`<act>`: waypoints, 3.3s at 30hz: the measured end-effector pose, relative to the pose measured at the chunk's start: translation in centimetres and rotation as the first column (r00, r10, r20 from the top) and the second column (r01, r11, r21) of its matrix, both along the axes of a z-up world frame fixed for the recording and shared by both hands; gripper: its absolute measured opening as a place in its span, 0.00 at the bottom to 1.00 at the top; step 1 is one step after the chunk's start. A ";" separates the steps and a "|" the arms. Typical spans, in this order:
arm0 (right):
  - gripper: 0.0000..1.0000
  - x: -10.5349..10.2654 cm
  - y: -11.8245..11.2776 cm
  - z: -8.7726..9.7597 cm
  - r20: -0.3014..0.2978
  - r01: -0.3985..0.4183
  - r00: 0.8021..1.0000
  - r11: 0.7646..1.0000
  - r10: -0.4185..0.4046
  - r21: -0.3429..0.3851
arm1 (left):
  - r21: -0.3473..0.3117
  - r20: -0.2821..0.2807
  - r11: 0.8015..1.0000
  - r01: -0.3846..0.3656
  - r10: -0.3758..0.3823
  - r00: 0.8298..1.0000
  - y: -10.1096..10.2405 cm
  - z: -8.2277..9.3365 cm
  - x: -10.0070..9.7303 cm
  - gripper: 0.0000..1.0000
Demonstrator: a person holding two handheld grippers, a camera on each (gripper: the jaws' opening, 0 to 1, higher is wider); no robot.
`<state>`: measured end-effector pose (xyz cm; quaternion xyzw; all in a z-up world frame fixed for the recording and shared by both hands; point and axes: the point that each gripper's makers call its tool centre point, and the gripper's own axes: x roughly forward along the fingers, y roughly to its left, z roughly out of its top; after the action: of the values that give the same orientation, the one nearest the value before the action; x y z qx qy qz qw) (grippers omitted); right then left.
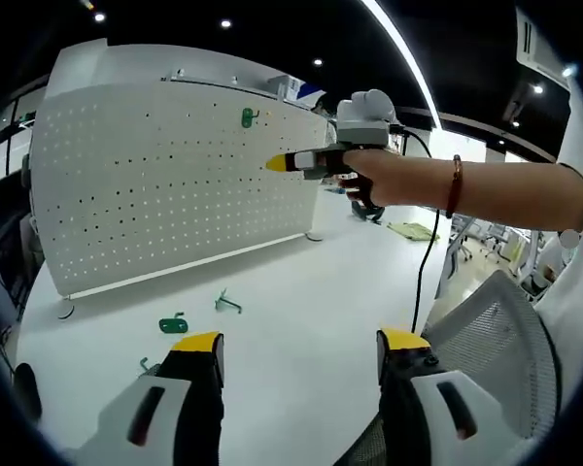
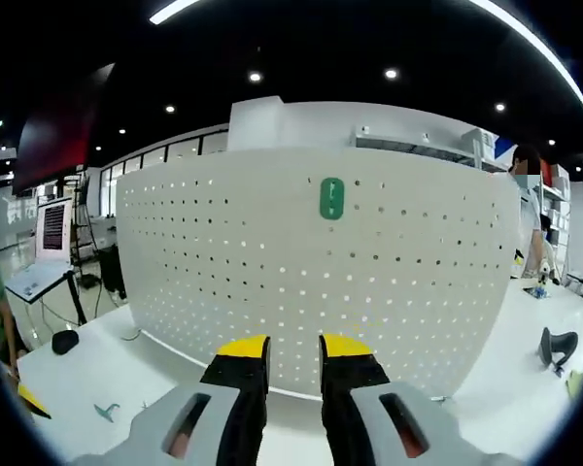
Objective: Insert the hook assembly into the mounting plate slot until the hook locks in place.
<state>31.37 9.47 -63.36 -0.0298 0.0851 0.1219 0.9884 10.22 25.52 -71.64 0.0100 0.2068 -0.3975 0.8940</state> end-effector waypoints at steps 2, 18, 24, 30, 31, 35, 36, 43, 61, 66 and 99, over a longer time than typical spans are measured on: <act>0.19 -0.3 0.2 -0.3 0.001 -0.008 1.000 1.000 0.008 -0.003 | 0.006 -0.006 1.000 -0.005 0.005 1.000 0.2 -0.3 0.0 0.65; 0.19 -3.1 2.6 -4.5 -0.076 -0.098 0.992 0.995 0.099 0.014 | 0.055 -0.048 0.998 -0.044 0.046 0.998 1.8 -2.2 0.2 0.62; 0.17 -4.0 5.1 -6.9 -0.138 -0.191 0.972 0.981 0.192 0.018 | 0.059 -0.062 0.998 -0.036 0.040 0.997 1.6 -2.6 0.0 0.62; 0.17 -5.1 7.1 -9.4 -0.201 -0.282 0.939 0.959 0.281 0.020 | 0.049 -0.081 0.998 -0.033 0.037 0.996 1.5 -3.0 -0.2 0.62; 0.17 -5.1 7.2 -9.6 -0.207 -0.285 0.936 0.958 0.284 0.024 | 0.051 -0.082 0.998 -0.032 0.036 0.996 1.5 -3.0 -0.2 0.62; 0.17 -5.1 7.7 -10.6 -0.235 -0.323 0.919 0.946 0.317 0.014 | 0.040 -0.088 0.998 -0.039 0.043 0.995 1.5 -3.0 -0.4 0.62; 0.17 -5.1 7.8 -10.8 -0.239 -0.330 0.916 0.944 0.324 0.013 | 0.040 -0.088 0.998 -0.038 0.042 0.995 1.4 -3.0 -0.4 0.62; 0.17 -5.0 9.1 -12.1 -0.284 -0.385 0.884 0.923 0.372 0.009 | 0.030 -0.106 0.998 -0.054 0.057 0.993 1.5 -3.4 -0.4 0.61; 0.18 -4.0 10.4 -15.1 -0.362 -0.463 0.825 0.886 0.433 0.005 | 0.035 -0.122 0.996 -0.087 0.091 0.988 2.2 -3.6 0.0 0.61; 0.19 -3.6 10.5 -15.6 -0.381 -0.493 0.810 0.869 0.445 -0.035 | 0.034 -0.122 0.995 -0.091 0.094 0.988 2.2 -3.6 0.1 0.61; 0.19 -1.6 11.8 -19.8 -0.509 -0.673 0.692 0.713 0.511 -0.199 | 0.033 -0.116 0.991 -0.132 0.135 0.984 3.7 -3.0 0.1 0.60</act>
<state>29.77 21.27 -83.17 -0.2151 0.3012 0.4250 0.8261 10.31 29.20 -74.69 -0.0159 0.2644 -0.3337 0.9047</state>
